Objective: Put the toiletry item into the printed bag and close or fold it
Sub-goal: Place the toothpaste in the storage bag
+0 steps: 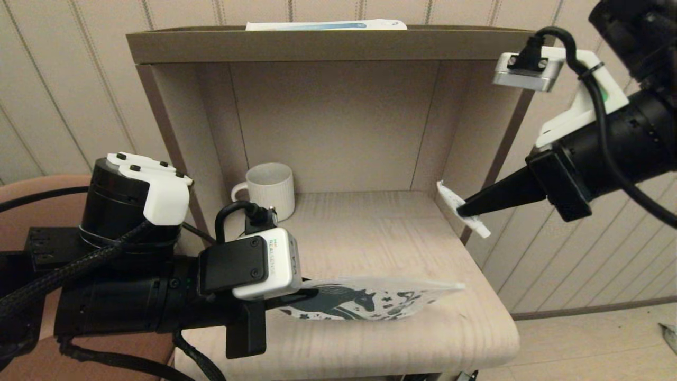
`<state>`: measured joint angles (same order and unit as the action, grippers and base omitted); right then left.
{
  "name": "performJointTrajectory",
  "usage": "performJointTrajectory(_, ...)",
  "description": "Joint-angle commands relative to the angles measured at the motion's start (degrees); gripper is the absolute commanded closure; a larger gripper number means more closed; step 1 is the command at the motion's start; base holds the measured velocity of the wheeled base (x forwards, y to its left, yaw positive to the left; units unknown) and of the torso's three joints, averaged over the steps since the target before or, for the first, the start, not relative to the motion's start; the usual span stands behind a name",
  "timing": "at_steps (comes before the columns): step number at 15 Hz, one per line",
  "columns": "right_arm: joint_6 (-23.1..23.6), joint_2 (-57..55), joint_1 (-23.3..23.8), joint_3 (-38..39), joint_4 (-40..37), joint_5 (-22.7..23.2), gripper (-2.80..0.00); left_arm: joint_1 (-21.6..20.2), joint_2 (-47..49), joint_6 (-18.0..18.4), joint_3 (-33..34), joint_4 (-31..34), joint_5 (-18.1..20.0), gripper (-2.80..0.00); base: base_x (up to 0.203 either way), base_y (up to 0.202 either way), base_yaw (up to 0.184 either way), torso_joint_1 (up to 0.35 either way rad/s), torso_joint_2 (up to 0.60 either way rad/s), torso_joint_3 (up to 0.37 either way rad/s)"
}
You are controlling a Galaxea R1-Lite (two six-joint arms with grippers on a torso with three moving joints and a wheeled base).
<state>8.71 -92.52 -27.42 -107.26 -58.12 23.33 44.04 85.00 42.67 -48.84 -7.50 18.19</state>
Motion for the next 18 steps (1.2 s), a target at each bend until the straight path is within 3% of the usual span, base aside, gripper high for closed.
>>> performJointTrajectory(1, 1.0, -0.9, 0.0, 0.4, -0.2, 7.3, 0.00, 0.2, 0.0, 0.1, 0.1, -0.3, 0.2, 0.00, 0.000, 0.000, 0.000, 0.000, 0.00, 0.000)
performJointTrajectory(4, 9.3, -2.1, 0.1, 4.7, 0.0, 12.9, 0.00, 0.2, 0.2, 0.0, 0.4, -0.3, 0.6, 0.00, 0.000, 0.000, 0.000, 0.000, 0.00, 0.000)
performJointTrajectory(6, 11.4, -2.0, 0.1, 8.3, 2.4, 13.5, 0.00, 0.1, 0.3, -0.2, 0.5, -0.4, 1.9, 0.00, 0.000, 0.000, 0.000, 0.000, 0.00, 0.000)
performJointTrajectory(10, 15.9, -1.2, 0.3, 18.5, 15.3, 12.1, 0.00, 0.0, 0.8, -0.4, 0.3, -0.6, 3.3, 0.00, 0.000, 0.000, 0.000, 0.000, 0.00, 0.000)
performJointTrajectory(15, 18.7, -1.3, -0.3, 7.9, 12.9, 9.6, 0.00, -0.7, 1.7, -0.6, 0.3, -0.9, 4.3, 0.00, 0.000, 0.000, 0.000, 0.000, 0.00, 0.000)
performJointTrajectory(18, 20.1, -1.7, -4.4, 5.7, 5.6, 8.7, 0.00, -0.9, 2.7, -0.6, 0.4, -2.4, 4.7, 0.00, 0.000, 0.000, 0.000, 0.000, 0.00, 0.000)
